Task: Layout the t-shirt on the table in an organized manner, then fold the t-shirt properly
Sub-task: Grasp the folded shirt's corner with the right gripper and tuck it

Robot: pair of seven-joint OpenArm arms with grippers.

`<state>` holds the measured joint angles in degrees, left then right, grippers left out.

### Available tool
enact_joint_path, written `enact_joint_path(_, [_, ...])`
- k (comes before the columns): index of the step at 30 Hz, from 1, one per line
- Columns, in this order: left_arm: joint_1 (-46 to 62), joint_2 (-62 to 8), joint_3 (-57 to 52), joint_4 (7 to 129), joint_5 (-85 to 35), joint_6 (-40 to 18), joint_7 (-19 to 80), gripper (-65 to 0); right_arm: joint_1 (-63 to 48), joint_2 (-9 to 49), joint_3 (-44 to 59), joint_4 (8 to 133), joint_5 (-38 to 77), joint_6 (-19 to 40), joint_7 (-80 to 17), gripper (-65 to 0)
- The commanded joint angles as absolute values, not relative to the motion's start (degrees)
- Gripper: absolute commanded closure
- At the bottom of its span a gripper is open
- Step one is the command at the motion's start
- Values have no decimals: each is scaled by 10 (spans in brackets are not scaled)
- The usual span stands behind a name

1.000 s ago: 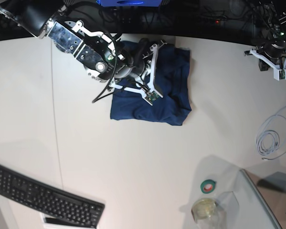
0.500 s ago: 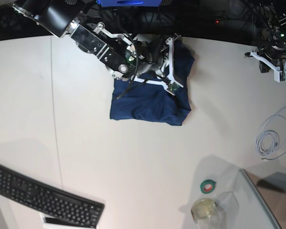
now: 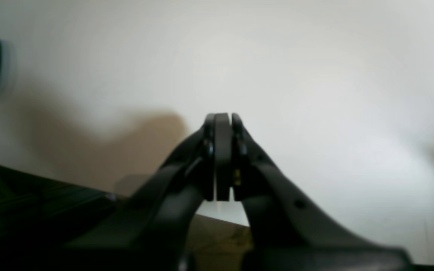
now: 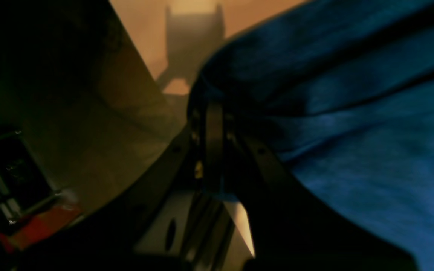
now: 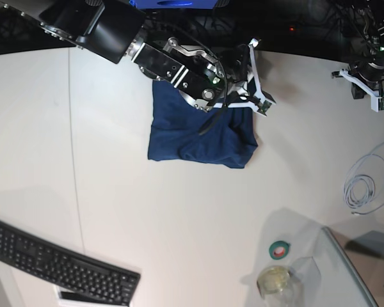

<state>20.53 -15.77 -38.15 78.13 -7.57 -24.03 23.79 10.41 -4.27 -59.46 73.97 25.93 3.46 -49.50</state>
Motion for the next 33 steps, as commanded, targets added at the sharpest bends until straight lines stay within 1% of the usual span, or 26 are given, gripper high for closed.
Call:
enact_joint_path(1, [208, -175, -386, 788, -80, -237, 229, 0, 114, -43, -591, 790, 269, 34, -486, 0])
enact_joint_path(4, [211, -175, -387, 788, -80, -237, 229, 0, 106, -6, -585, 904, 269, 31, -514, 0])
enact_joint_path(5, [211, -175, -387, 788, -77, -237, 229, 0, 103, 2, -567, 929, 269, 31, -525, 0])
enact_joint_path(7, [216, -178, -391, 781, -76, -237, 229, 0, 92, 7, -531, 935, 268, 31, -545, 0])
enact_joint_path(9, [221, -196, -406, 759, -80, -237, 228, 0, 87, 10, -509, 921, 266, 32, -543, 0])
enact_joint_path(11, [221, -203, -415, 734, -80, -237, 227, 0, 87, 20, -510, 898, 266, 33, -540, 0])
enact_joint_path(15, [222, -217, -427, 700, -76, -237, 173, 0, 87, 16, -510, 837, 266, 36, -506, 0])
enact_joint_path(17, [225, -217, -427, 696, -76, -237, 162, 0, 87, 15, -510, 811, 269, 36, -487, 0])
enact_joint_path(21, [225, -213, -423, 696, -76, -237, 163, 0, 87, -7, -514, 778, 268, 37, -479, 0])
enact_joint_path(28, [220, -200, -423, 698, -76, -237, 164, 0, 101, -51, -588, 730, 265, 37, -465, 0])
enact_joint_path(33, [220, -199, -422, 698, -80, -237, 164, 0, 112, -56, -596, 729, 265, 36, -462, 0])
